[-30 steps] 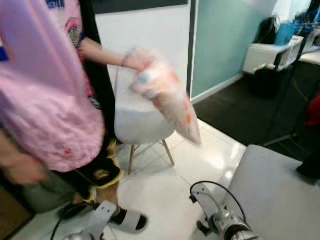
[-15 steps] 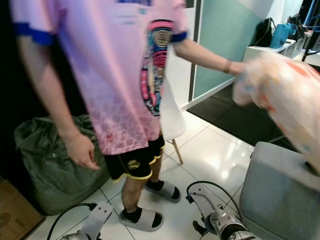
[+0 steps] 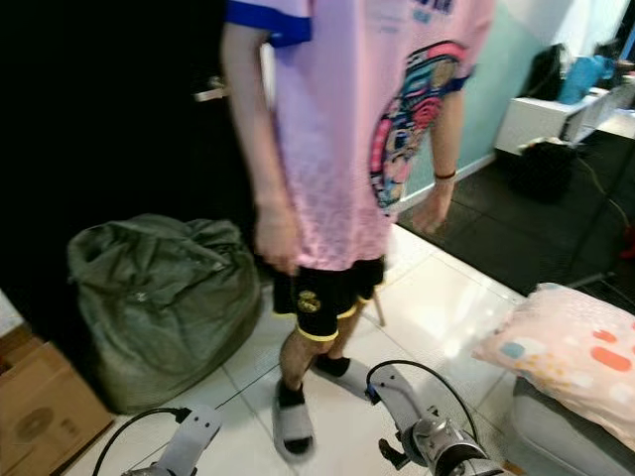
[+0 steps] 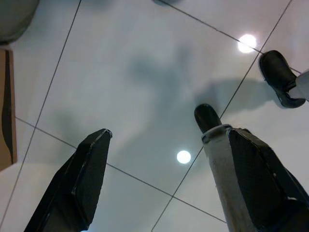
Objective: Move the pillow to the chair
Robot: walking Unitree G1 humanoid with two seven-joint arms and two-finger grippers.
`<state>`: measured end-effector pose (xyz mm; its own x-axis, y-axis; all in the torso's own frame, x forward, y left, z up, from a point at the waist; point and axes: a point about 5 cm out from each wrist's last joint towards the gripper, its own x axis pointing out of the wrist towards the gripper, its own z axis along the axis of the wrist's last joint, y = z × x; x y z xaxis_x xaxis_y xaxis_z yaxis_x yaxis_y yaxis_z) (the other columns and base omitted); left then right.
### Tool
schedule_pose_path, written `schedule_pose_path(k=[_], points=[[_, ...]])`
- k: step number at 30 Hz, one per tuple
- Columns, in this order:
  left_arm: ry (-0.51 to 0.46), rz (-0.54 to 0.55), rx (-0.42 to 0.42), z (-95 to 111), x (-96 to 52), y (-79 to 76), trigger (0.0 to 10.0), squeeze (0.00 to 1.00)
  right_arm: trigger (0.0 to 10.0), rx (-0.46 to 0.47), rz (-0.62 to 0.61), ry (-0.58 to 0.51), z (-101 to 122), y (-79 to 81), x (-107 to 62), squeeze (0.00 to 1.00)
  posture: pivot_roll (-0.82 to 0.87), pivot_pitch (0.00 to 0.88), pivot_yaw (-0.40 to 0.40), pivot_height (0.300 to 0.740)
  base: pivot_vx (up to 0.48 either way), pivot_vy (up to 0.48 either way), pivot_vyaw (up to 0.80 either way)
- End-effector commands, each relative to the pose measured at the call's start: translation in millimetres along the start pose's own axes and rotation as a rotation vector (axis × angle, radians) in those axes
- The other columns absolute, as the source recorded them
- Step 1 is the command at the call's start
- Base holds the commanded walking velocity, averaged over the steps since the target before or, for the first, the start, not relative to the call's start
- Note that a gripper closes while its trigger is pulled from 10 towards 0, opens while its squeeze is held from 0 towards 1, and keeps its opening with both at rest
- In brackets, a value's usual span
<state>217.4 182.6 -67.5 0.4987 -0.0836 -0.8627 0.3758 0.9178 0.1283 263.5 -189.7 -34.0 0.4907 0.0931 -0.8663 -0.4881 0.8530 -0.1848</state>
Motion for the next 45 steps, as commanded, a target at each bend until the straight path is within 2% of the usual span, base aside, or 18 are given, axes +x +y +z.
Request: schedule_pose_path(k=[1,4,22,45], points=[[-0.001,-0.013,-0.003,2.1,0.4,-1.9,10.0,0.0,10.0,-0.017,-0.007,0.016,-3.3,-3.4,-0.9,0.0,-0.16,0.0,-0.032,0.74,0.0,-0.48,0.0],[-0.007,-0.006,-0.01,2.7,0.5,-1.7,10.0,0.0,10.0,-0.018,-0.008,0.016,-3.3,-3.9,-1.0,0.0,-0.16,0.0,-0.033,0.74,0.0,-0.48,0.0],[-0.012,0.0,0.018,4.9,0.6,-2.0,10.0,0.0,10.0,-0.023,-0.013,0.027,-4.0,-6.2,-1.7,0.0,-0.16,0.0,-0.044,0.74,0.0,0.0,0.0],[-0.008,0.0,0.029,5.4,0.6,-1.6,10.0,0.0,10.0,-0.038,0.004,0.06,-5.1,-6.0,-2.0,0.0,-0.16,0.0,-0.048,0.74,0.0,0.0,-0.79]])
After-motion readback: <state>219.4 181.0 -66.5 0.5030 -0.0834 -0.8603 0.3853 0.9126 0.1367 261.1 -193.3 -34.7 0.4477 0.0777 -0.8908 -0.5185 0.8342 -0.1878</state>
